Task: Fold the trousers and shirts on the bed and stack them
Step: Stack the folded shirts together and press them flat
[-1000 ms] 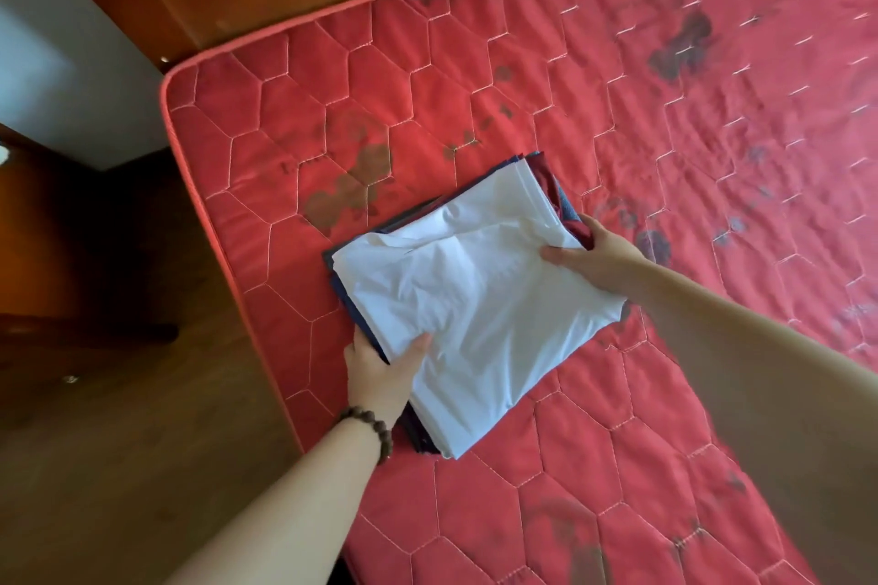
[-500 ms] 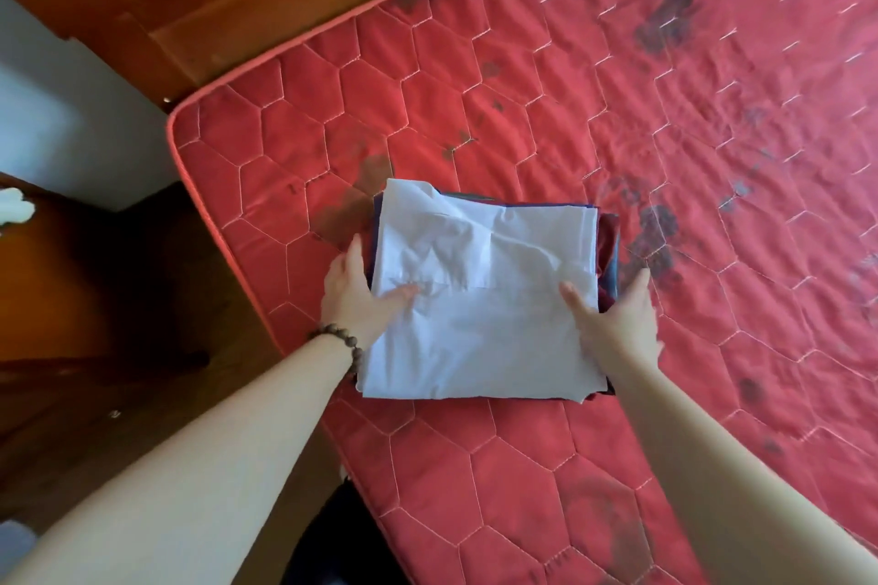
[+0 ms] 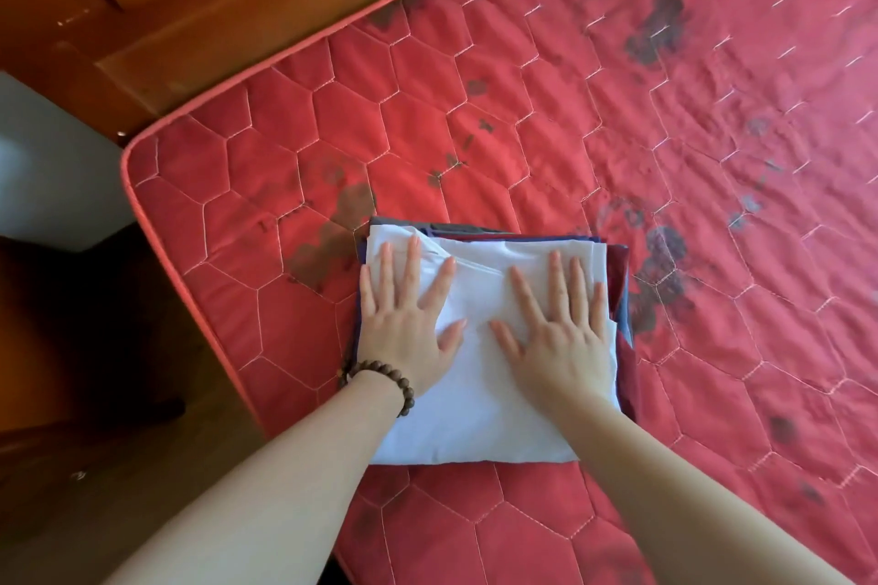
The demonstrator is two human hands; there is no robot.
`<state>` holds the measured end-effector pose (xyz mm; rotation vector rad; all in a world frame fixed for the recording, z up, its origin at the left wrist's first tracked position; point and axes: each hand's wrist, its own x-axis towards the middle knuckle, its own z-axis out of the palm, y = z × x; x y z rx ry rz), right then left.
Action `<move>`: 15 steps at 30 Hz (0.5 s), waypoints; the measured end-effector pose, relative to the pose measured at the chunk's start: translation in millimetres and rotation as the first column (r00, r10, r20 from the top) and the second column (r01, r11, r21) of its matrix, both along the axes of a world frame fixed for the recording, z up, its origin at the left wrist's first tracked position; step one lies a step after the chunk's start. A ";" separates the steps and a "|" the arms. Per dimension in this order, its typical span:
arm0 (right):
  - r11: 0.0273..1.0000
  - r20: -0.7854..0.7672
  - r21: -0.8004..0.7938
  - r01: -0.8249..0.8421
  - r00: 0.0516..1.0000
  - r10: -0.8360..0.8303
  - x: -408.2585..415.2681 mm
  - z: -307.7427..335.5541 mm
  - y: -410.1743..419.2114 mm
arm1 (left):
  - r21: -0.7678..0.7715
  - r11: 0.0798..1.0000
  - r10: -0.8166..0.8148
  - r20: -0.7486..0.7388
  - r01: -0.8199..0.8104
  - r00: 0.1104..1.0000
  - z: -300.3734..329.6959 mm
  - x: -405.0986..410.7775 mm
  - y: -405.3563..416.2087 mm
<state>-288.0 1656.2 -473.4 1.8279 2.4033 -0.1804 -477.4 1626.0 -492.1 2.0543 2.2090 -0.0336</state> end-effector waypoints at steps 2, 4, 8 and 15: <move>0.999 -0.017 0.017 0.038 0.999 -0.037 0.6 -7.2 -0.2 | -0.005 1.000 0.002 0.008 -0.002 1.000 -7.2 -0.9 3.1; 0.998 -0.031 0.011 0.054 0.998 -0.054 -0.1 -12.3 1.6 | -0.016 1.000 -0.004 0.021 0.004 1.000 -11.6 -3.5 5.6; 0.994 -0.043 -0.102 0.026 0.999 -0.030 1.7 -8.1 8.0 | -0.102 0.995 -0.010 0.099 0.020 0.995 -2.8 -8.6 10.8; 0.978 -0.223 -0.136 -0.160 0.967 0.127 4.3 57.6 -16.9 | 0.055 0.988 -0.156 0.230 0.147 0.961 73.7 -20.7 -31.9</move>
